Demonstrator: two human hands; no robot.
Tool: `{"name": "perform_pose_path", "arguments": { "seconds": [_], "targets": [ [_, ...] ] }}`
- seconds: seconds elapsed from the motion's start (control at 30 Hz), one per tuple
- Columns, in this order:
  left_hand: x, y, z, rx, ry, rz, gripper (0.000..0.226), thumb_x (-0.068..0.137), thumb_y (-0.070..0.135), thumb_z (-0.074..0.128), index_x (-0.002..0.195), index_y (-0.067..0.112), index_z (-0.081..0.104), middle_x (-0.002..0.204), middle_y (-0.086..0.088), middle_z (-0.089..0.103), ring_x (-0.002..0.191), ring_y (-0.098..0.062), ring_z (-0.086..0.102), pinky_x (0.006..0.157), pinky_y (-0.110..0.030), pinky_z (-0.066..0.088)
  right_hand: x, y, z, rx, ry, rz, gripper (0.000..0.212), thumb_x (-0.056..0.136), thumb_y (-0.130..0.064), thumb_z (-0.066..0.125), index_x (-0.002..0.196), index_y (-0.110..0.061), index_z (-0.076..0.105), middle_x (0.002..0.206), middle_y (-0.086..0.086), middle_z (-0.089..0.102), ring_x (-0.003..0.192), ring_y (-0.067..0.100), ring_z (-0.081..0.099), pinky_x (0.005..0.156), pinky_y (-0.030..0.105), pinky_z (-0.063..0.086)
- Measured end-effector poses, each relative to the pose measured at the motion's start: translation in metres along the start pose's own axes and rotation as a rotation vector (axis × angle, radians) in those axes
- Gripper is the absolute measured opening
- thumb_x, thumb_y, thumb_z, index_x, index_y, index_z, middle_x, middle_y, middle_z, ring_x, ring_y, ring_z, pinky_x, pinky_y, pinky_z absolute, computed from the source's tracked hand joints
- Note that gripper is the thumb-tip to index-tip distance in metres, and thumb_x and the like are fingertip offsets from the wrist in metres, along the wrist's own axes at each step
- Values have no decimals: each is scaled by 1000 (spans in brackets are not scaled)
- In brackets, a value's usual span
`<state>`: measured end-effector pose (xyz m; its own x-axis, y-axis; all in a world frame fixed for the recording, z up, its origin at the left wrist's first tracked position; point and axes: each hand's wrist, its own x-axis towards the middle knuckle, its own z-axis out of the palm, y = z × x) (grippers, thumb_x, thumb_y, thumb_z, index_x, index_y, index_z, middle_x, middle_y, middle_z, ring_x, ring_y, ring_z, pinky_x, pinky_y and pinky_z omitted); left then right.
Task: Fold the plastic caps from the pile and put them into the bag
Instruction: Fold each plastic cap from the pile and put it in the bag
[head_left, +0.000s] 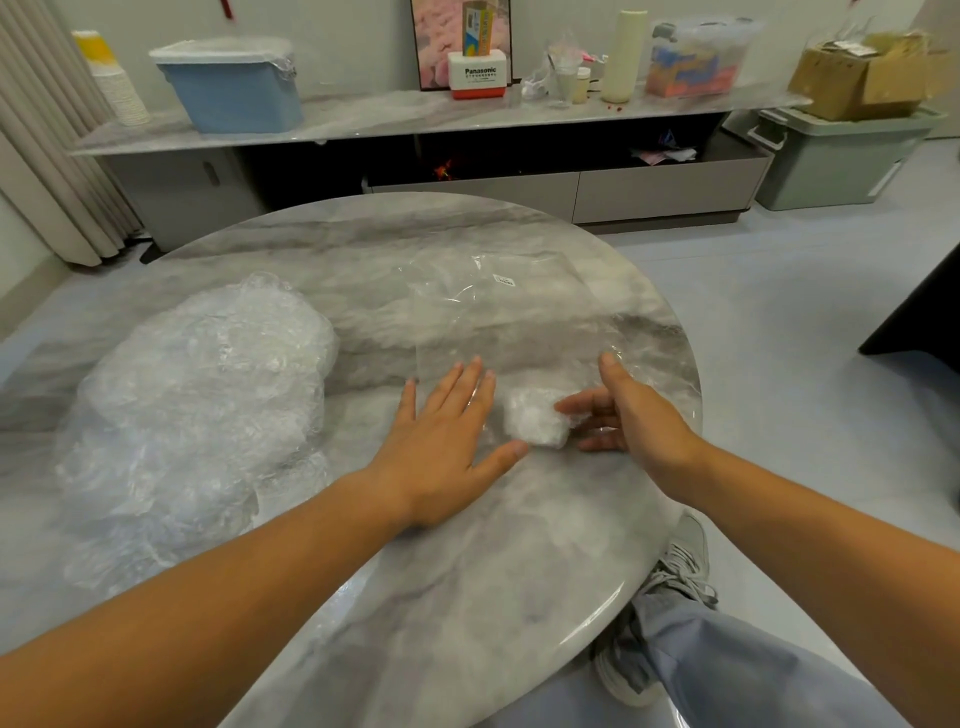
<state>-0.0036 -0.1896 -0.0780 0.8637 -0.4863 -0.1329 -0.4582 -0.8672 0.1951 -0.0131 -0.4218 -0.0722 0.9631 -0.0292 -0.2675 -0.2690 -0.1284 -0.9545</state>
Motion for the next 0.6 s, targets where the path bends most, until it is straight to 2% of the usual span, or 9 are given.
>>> {"name": "perform_pose_path", "arguments": {
  "seconds": [0.07, 0.2, 0.3, 0.43, 0.53, 0.6],
  "targets": [
    [-1, 3, -2, -54, -9, -10, 93, 85, 80, 8, 158, 27, -17, 162, 12, -30, 148, -5, -29, 123, -55, -5, 0, -2, 0, -20, 1, 27, 70, 103, -62, 27, 101, -12, 76, 103, 12, 75, 98, 26, 69, 89, 41, 57],
    [-5, 7, -4, -147, 4, -6, 92, 88, 78, 14, 157, 28, -19, 161, 14, -32, 148, -3, -28, 126, -51, 3, -2, -7, 1, 4, 26, 87, 69, 100, -68, 27, 105, -17, 73, 109, 17, 73, 101, 30, 66, 97, 47, 53],
    [-7, 11, -6, -189, 45, -11, 93, 89, 78, 18, 156, 27, -21, 162, 14, -31, 148, -3, -26, 126, -46, 8, -5, -13, 5, -9, -11, 79, 69, 100, -67, 25, 112, -16, 70, 117, 6, 72, 108, 25, 67, 90, 41, 53],
    [-6, 17, -11, -233, 84, -11, 90, 94, 74, 23, 158, 26, -19, 163, 13, -27, 150, -3, -22, 126, -38, 8, -10, -19, 17, -84, -126, 55, 74, 100, -66, 21, 134, -15, 60, 132, -7, 63, 109, 13, 65, 84, 31, 51],
    [-8, 20, -12, -218, 102, 9, 88, 95, 72, 23, 158, 25, -17, 164, 13, -26, 150, -3, -21, 125, -35, 8, -7, -20, 25, -17, -179, 103, 83, 98, -71, 20, 142, -8, 54, 139, -2, 59, 114, 14, 62, 84, 33, 52],
    [-11, 20, -11, -204, 104, 18, 87, 95, 71, 23, 159, 25, -16, 164, 13, -24, 150, -3, -21, 125, -33, 5, -3, -22, 26, 133, -166, 182, 91, 95, -76, 22, 141, -3, 52, 135, 7, 60, 116, 21, 62, 90, 40, 53]
  ]
}}
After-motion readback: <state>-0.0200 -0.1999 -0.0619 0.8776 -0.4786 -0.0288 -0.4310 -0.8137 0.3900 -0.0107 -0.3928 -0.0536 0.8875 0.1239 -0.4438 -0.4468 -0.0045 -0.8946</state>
